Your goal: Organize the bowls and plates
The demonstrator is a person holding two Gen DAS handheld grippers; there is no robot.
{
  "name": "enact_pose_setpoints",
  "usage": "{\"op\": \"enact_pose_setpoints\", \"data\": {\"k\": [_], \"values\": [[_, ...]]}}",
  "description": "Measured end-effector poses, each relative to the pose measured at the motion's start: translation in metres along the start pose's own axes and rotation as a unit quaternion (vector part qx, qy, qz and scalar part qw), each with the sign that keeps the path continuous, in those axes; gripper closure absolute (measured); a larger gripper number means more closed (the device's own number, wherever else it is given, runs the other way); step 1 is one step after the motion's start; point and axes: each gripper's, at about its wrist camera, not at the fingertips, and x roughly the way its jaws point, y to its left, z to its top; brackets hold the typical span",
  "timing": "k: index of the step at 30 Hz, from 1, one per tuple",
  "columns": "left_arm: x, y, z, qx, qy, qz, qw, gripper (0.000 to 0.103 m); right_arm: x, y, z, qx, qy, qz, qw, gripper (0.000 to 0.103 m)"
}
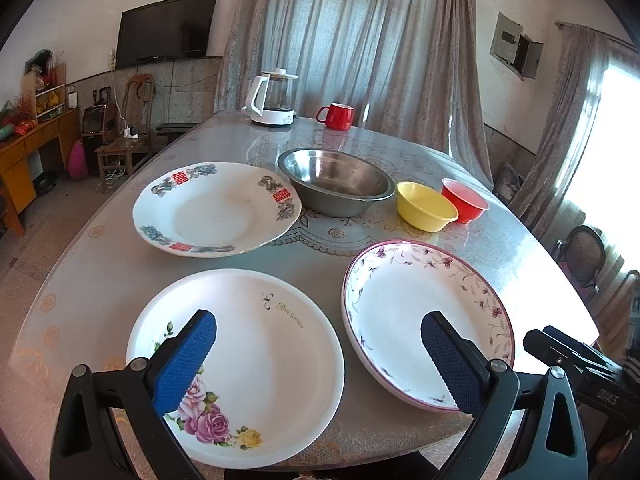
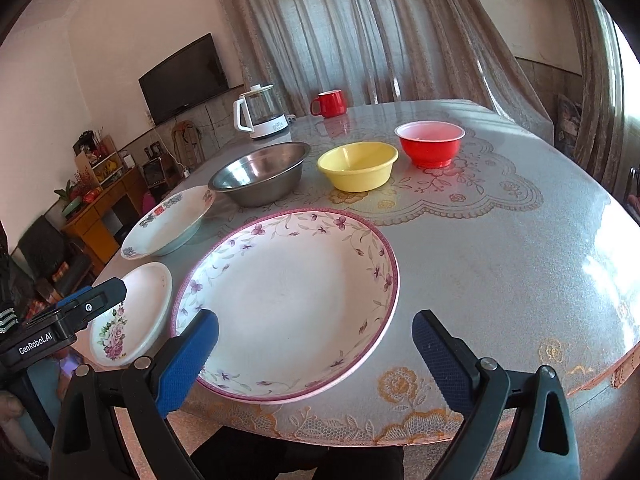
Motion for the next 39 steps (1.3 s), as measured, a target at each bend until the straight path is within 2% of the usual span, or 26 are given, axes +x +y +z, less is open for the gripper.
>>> {"op": "enact_pose_setpoints", "data": {"k": [3, 6, 8, 9, 11, 12, 14, 17, 20, 24, 26, 27, 30, 33, 39], "values": [[0.01, -0.005, 0.011, 0.023, 0.018, -0.016, 0.9995, 0.0, 0.001, -0.021, 0.003, 0.029, 0.008, 0.002, 1.0, 0.012], [0.026, -0.008, 0.02, 0.041, 0.047, -0.024, 0.9978, 0.001, 0.009, -0.036, 0.002, 0.049, 0.028, 0.002, 0.998, 0.031], [0.037, -0.01, 0.026, 0.049, 0.062, -0.024, 0.9966, 0.01, 0.016, -0.042, 0.001, 0.06, 0.041, 0.005, 0.997, 0.047], [0.043, -0.011, 0.029, 0.055, 0.071, -0.018, 0.9958, 0.013, 0.02, -0.044, 0.0, 0.063, 0.046, 0.004, 0.997, 0.051], [0.055, -0.012, 0.034, 0.066, 0.088, -0.021, 0.9937, 0.018, 0.027, -0.046, -0.003, 0.061, 0.056, 0.002, 0.997, 0.066], [0.06, -0.012, 0.035, 0.069, 0.096, -0.024, 0.9927, 0.02, 0.028, -0.046, -0.005, 0.059, 0.061, 0.005, 0.996, 0.067], [0.071, -0.013, 0.039, 0.078, 0.11, -0.026, 0.9905, 0.034, 0.033, -0.045, -0.008, 0.051, 0.069, 0.011, 0.996, 0.068], [0.087, -0.016, 0.044, 0.089, 0.13, -0.031, 0.987, 0.043, 0.038, -0.046, -0.01, 0.055, 0.076, 0.021, 0.995, 0.068], [0.11, -0.02, 0.044, 0.1, 0.17, -0.026, 0.98, 0.059, 0.041, -0.047, -0.009, 0.056, 0.079, 0.027, 0.995, 0.068], [0.129, -0.027, 0.041, 0.119, 0.203, -0.03, 0.9713, 0.061, 0.042, -0.045, -0.008, 0.046, 0.081, 0.032, 0.995, 0.068], [0.136, -0.034, 0.037, 0.14, 0.219, -0.039, 0.9649, 0.078, 0.043, -0.046, -0.008, 0.044, 0.081, 0.035, 0.995, 0.068], [0.139, -0.037, 0.035, 0.146, 0.226, -0.046, 0.9621, 0.079, 0.043, -0.045, -0.008, 0.043, 0.081, 0.036, 0.995, 0.068], [0.138, -0.041, 0.034, 0.145, 0.214, -0.031, 0.9656, 0.08, 0.047, -0.042, -0.007, 0.036, 0.088, 0.05, 0.994, 0.069], [0.139, -0.037, 0.035, 0.123, 0.211, -0.038, 0.9689, 0.08, 0.048, -0.034, -0.006, 0.007, 0.088, 0.03, 0.996, 0.071], [0.134, -0.037, 0.049, 0.109, 0.184, -0.036, 0.9762, 0.08, 0.049, -0.039, 0.004, 0.019, 0.082, 0.037, 0.996, 0.074]]}}
